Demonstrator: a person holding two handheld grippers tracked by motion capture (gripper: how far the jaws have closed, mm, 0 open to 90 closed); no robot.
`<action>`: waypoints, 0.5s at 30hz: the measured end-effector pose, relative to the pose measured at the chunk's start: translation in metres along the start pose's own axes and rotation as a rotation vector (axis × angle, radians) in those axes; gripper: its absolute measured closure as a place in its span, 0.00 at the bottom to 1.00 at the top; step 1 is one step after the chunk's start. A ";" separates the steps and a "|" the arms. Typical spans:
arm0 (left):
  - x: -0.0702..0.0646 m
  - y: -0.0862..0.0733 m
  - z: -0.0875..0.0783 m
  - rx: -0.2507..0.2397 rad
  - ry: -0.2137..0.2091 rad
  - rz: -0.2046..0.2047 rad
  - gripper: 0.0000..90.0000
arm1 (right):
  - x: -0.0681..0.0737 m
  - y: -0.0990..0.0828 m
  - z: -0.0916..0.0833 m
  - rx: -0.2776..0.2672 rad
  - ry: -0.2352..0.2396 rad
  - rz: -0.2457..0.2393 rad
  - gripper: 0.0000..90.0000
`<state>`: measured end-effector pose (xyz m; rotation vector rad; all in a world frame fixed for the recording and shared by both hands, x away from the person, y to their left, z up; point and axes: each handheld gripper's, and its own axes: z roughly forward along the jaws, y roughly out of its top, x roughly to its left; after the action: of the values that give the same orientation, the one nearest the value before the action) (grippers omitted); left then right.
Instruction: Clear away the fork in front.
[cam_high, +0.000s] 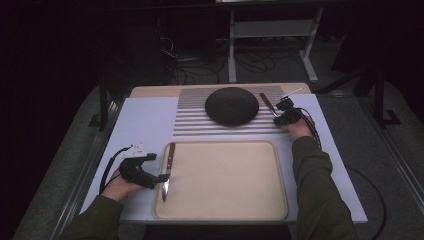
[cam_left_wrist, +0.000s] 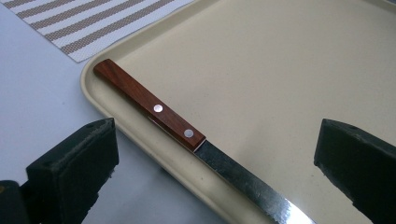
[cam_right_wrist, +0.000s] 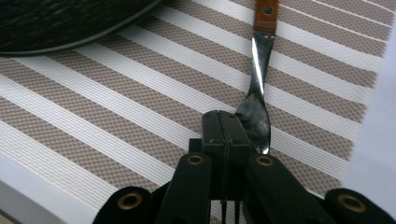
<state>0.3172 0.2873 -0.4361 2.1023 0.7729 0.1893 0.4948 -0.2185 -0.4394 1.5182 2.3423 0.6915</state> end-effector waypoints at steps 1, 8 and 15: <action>0.000 0.000 0.000 0.000 0.000 0.000 0.00 | -0.002 -0.001 -0.001 0.000 -0.002 0.005 0.99; 0.000 0.000 0.000 -0.001 0.002 -0.004 0.00 | -0.011 -0.005 -0.003 0.000 -0.015 0.026 0.99; 0.001 0.000 0.000 0.001 0.002 -0.005 0.00 | -0.009 -0.010 -0.012 -0.055 0.025 0.042 0.94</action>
<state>0.3173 0.2881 -0.4364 2.1015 0.7790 0.1883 0.4853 -0.2333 -0.4342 1.5479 2.2956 0.7827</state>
